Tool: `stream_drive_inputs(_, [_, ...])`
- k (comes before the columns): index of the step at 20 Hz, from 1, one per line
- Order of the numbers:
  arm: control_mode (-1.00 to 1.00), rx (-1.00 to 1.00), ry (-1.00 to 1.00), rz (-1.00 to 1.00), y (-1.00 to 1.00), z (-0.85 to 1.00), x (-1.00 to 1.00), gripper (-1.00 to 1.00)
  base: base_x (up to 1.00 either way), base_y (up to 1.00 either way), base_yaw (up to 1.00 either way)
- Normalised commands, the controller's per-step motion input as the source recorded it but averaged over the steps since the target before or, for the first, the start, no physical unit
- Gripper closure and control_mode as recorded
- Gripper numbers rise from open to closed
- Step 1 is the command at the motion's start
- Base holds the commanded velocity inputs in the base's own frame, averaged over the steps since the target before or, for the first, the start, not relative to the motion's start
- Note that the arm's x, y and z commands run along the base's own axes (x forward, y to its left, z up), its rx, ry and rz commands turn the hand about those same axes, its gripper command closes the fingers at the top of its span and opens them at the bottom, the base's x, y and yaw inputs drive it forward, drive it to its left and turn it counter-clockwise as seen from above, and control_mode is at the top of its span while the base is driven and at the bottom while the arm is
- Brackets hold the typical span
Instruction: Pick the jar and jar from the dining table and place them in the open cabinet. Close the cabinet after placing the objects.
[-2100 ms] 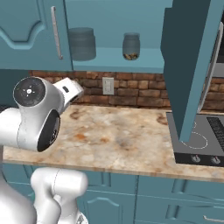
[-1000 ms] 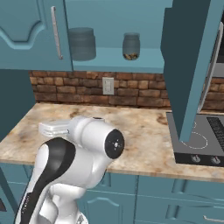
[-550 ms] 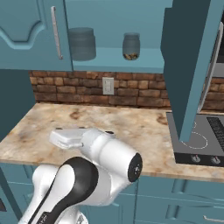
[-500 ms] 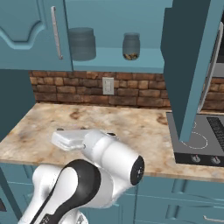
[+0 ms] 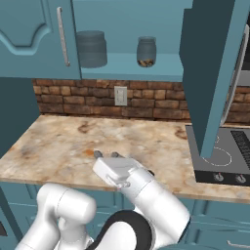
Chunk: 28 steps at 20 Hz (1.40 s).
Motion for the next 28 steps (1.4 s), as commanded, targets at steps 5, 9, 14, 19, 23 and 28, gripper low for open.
stream_drive_inputs(5, [-1.0,0.17,-0.01,0.0,-0.49,0.0,-0.01,-1.0,0.0,0.0,0.0])
stream_drive_inputs(9, [-1.0,0.12,0.01,0.0,-0.41,0.01,0.21,-1.0,0.0,0.0,0.0])
stream_drive_inputs(14, [-1.0,0.1,0.0,-0.02,-0.48,0.02,0.24,-1.0,0.0,0.0,0.0])
stream_drive_inputs(19, [-1.0,0.13,0.06,0.0,-0.46,0.0,0.24,-1.0,0.0,0.0,0.0])
stream_drive_inputs(23, [-1.0,0.15,0.1,0.0,-0.43,0.0,0.24,-1.0,0.0,0.0,0.0])
stream_drive_inputs(28, [-1.0,0.16,0.1,0.0,-0.44,0.0,0.17,-1.0,0.0,0.0,0.0])
